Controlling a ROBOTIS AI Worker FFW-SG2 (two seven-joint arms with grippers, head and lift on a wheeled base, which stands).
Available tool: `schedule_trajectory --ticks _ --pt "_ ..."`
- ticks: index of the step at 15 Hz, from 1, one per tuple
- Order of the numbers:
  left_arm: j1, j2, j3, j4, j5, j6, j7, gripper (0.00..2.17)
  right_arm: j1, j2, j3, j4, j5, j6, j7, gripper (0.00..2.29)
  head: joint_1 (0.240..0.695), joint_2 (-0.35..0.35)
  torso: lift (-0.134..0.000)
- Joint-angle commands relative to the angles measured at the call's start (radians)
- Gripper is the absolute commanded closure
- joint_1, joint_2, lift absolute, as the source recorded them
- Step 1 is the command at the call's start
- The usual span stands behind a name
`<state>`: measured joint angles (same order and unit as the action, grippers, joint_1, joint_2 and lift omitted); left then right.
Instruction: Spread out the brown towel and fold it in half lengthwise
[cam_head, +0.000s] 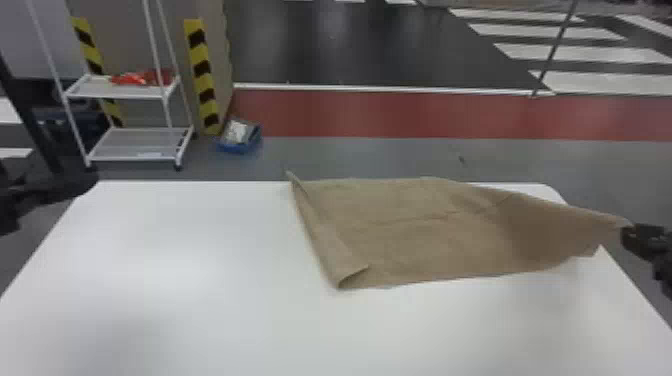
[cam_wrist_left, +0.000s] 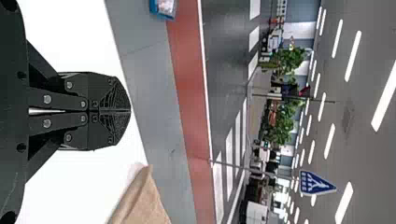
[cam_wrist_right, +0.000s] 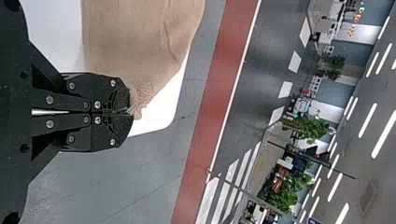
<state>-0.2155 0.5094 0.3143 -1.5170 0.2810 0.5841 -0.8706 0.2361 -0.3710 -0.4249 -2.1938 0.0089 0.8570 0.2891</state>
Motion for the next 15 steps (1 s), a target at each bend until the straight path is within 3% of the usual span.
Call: schedule_trajectory --ticks 1,2,3,5,6,8,11,13,15 --pt "0.097 -0.005 0.032 -0.026 0.032 -0.023 -0.011 1.53 0.154 0.04 -0.035 -0.084 0.0 -0.072 0.009 1.68 0.648 -0.075 -0.123" --pt "0.12 -0.009 0.028 -0.043 0.032 -0.02 -0.027 1.52 0.186 0.047 -0.035 -0.115 0.01 -0.072 0.015 1.68 0.695 -0.073 -0.123" --pt "0.154 -0.019 0.017 -0.077 0.033 -0.008 -0.03 1.22 0.221 0.064 -0.037 -0.155 0.014 -0.072 0.028 1.68 0.695 -0.07 -0.123" --pt "0.205 -0.048 -0.02 -0.18 0.027 0.096 -0.028 0.41 0.302 0.098 -0.038 -0.228 0.036 -0.097 0.074 1.68 0.695 -0.069 -0.123" --pt "0.231 -0.071 -0.043 -0.246 0.027 0.148 -0.022 0.32 0.333 0.116 -0.034 -0.253 0.054 -0.106 0.085 1.68 0.695 -0.072 -0.123" --pt "0.269 -0.097 -0.129 -0.371 -0.006 0.21 0.031 0.33 0.371 0.138 -0.029 -0.265 0.069 -0.106 0.087 1.68 0.695 -0.109 -0.123" --pt "0.272 -0.152 -0.314 -0.456 -0.135 0.216 0.176 0.33 0.43 0.182 -0.017 -0.276 0.103 -0.155 0.087 1.68 0.695 -0.18 -0.123" --pt "0.24 -0.195 -0.466 -0.466 -0.292 0.158 0.269 0.33 0.466 0.201 -0.014 -0.277 0.111 -0.192 0.087 1.68 0.695 -0.254 -0.123" --pt "0.222 -0.22 -0.58 -0.454 -0.405 0.093 0.326 0.33 0.536 0.219 -0.014 -0.308 0.12 -0.253 0.087 1.68 0.695 -0.296 -0.123"
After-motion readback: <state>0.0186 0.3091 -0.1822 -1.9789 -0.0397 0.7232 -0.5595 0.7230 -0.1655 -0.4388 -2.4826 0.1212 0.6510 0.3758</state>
